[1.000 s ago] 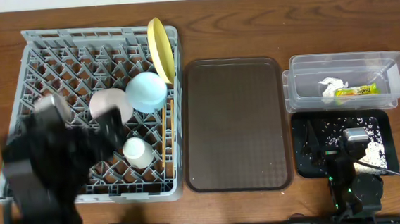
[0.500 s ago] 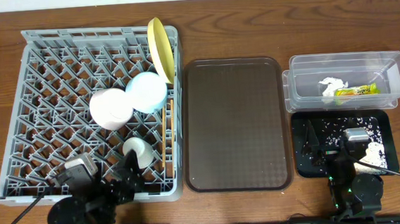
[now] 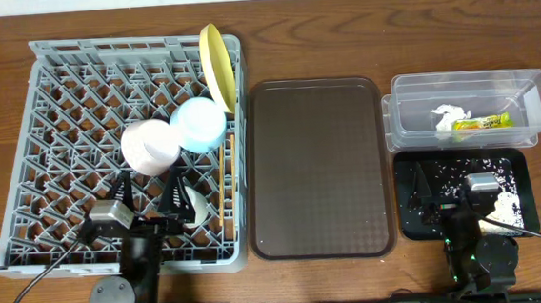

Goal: Sort waste into correct bins and load items into the dishwasher

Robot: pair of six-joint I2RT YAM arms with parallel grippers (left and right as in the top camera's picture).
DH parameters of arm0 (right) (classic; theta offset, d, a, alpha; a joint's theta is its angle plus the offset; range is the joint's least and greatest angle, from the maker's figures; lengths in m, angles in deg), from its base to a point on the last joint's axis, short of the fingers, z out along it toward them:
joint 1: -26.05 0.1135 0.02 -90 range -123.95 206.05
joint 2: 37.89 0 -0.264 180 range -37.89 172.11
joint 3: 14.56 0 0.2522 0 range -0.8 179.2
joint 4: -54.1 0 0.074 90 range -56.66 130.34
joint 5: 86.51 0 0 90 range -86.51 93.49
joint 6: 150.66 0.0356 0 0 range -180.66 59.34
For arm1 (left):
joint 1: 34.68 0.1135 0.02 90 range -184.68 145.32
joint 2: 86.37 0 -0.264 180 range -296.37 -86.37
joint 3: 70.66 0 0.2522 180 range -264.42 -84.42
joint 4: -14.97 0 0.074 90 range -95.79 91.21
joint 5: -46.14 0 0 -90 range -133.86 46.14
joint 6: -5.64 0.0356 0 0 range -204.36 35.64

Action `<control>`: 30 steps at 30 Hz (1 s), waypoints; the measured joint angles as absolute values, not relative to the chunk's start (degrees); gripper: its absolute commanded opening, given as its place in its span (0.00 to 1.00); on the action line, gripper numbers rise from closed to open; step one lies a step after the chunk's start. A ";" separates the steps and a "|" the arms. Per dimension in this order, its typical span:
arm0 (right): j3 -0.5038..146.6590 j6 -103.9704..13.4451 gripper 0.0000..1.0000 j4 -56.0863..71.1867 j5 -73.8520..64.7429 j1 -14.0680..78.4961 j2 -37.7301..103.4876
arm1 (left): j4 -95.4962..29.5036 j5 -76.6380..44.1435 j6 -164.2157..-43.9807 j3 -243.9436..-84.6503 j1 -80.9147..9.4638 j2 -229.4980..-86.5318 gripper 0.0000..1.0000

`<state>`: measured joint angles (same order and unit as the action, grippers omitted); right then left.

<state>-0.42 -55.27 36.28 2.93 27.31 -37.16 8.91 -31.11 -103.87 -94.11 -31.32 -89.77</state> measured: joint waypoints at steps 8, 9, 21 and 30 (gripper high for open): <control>-0.42 -55.27 0.99 36.28 2.91 27.31 -37.16 | 17.29 -33.60 -103.85 -86.33 -31.43 -88.61 0.96; -0.42 -55.27 0.99 36.30 2.91 27.31 -37.16 | 17.31 -33.78 -103.85 -85.63 -31.43 -88.26 0.96; -0.42 -55.27 0.99 36.30 2.91 27.31 -37.18 | 2.16 -35.35 -95.50 -84.78 -31.58 -87.01 0.96; -0.42 -55.27 0.99 36.30 2.91 27.31 -37.16 | 0.30 -36.71 -85.36 -85.26 -31.80 -86.99 0.96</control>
<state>-0.42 -55.27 36.30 2.91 27.31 -37.16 0.30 -36.71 -85.36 -85.26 -31.80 -86.99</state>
